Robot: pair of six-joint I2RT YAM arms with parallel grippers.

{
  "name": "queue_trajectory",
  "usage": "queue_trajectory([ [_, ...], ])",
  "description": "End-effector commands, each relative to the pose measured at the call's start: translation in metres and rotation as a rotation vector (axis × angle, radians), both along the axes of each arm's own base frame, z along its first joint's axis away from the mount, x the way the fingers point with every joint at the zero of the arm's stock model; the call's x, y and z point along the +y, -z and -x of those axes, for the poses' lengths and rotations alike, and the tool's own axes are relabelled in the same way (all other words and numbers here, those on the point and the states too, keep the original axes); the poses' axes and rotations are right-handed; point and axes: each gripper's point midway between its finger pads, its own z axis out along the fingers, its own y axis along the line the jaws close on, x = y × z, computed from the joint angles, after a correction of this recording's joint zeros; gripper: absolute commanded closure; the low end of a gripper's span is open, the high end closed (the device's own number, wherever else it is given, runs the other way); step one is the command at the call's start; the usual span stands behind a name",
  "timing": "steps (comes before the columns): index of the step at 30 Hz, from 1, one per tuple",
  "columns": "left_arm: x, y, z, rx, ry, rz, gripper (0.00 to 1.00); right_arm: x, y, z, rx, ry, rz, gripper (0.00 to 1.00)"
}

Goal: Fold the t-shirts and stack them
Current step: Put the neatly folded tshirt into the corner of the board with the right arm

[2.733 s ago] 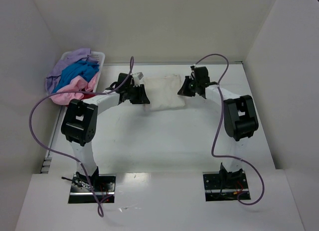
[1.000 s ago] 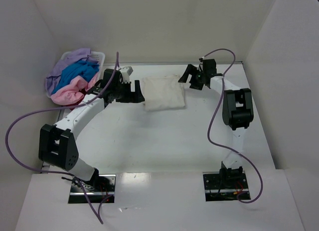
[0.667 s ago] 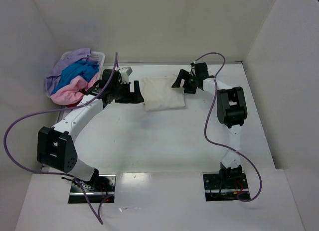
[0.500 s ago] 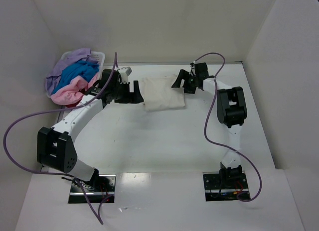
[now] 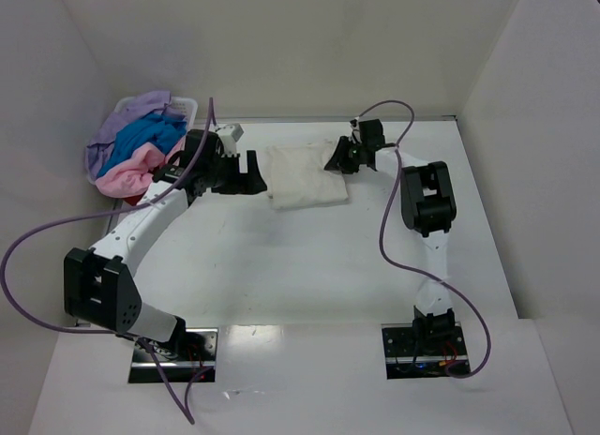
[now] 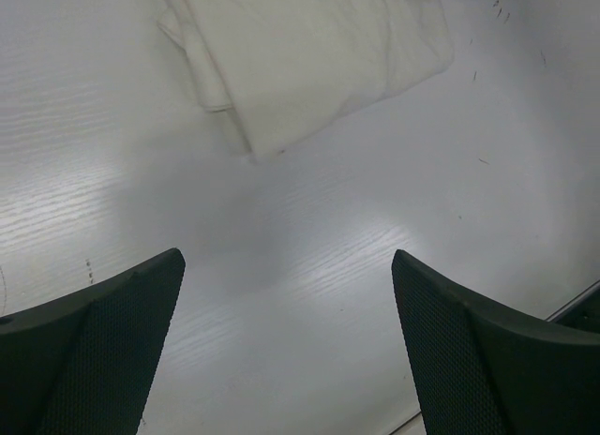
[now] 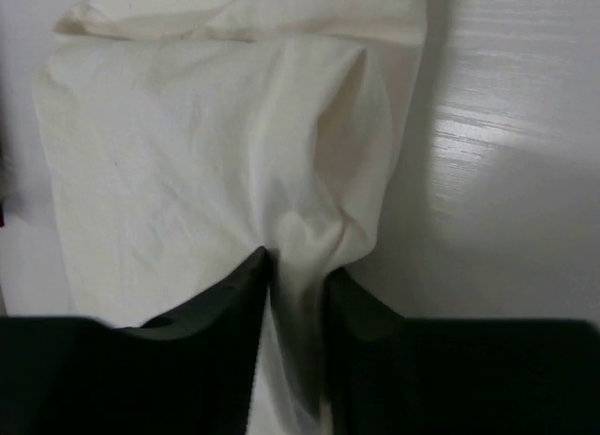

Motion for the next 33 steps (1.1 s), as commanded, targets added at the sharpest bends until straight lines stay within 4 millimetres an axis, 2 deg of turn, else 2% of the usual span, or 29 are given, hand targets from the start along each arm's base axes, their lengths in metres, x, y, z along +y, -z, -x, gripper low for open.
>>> queue_trajectory([
  [1, 0.006, -0.013, 0.002, -0.046, 0.015, 0.003, 0.01, 0.009, 0.024, 0.01, 0.058, -0.013, 0.056, 0.72],
  [2, 0.006, -0.01, 0.004, -0.037, 0.015, 0.001, 0.01, 0.008, 0.019, 0.007, 0.053, -0.005, 0.064, 0.77],
  [3, 0.006, -0.013, 0.005, -0.05, 0.021, -0.002, 0.01, 0.003, 0.019, 0.003, 0.051, 0.019, 0.09, 0.89],
  [5, 0.01, -0.013, 0.003, -0.05, 0.012, -0.003, 0.01, -0.004, 0.022, 0.001, 0.066, 0.041, 0.134, 0.99],
  [11, 0.007, -0.014, 0.005, -0.047, 0.027, 0.01, 0.01, -0.03, 0.01, -0.012, 0.039, 0.099, 0.292, 0.99],
  [12, 0.007, -0.013, 0.005, -0.052, 0.032, 0.004, 0.01, -0.047, 0.006, -0.014, 0.047, 0.123, 0.311, 0.99],
  [14, 0.007, -0.013, 0.005, -0.052, 0.032, 0.004, 0.01, -0.066, -0.004, -0.022, 0.018, 0.155, 0.356, 0.99],
  [15, 0.008, -0.017, 0.005, -0.065, 0.038, 0.001, 0.01, -0.078, -0.005, -0.02, 0.031, 0.169, 0.377, 0.99],
  [16, 0.008, -0.017, 0.005, -0.066, 0.038, 0.0, 0.01, -0.097, -0.013, -0.028, 0.022, 0.203, 0.391, 0.99],
  [18, 0.009, -0.015, 0.007, -0.062, 0.044, -0.008, 0.01, -0.123, -0.017, -0.029, 0.026, 0.234, 0.441, 0.99],
  [20, 0.007, -0.015, 0.008, -0.061, 0.051, -0.002, 0.01, -0.16, -0.026, -0.032, 0.023, 0.293, 0.475, 0.99],
  [22, 0.006, -0.012, 0.008, -0.055, 0.064, -0.004, 0.01, -0.186, -0.027, -0.028, 0.04, 0.337, 0.476, 0.99],
  [24, 0.006, -0.016, 0.006, -0.064, 0.064, -0.002, 0.01, -0.226, -0.031, -0.028, 0.033, 0.39, 0.547, 0.99],
  [26, 0.004, -0.017, 0.004, -0.068, 0.077, -0.003, 0.01, -0.255, -0.042, -0.03, 0.03, 0.437, 0.588, 0.99],
  [28, 0.003, -0.016, 0.004, -0.062, 0.093, -0.006, 0.01, -0.276, -0.052, -0.035, 0.011, 0.478, 0.663, 0.99],
  [30, 0.004, -0.008, 0.007, -0.034, 0.099, -0.018, 0.01, -0.296, -0.052, -0.033, 0.028, 0.525, 0.738, 0.99],
  [31, 0.007, -0.009, 0.004, -0.034, 0.09, -0.018, 0.01, -0.31, -0.061, -0.036, 0.016, 0.577, 0.804, 0.99],
  [33, 0.007, -0.002, 0.004, -0.016, 0.096, -0.028, 0.01, -0.33, -0.055, -0.031, 0.044, 0.606, 0.887, 0.99],
])
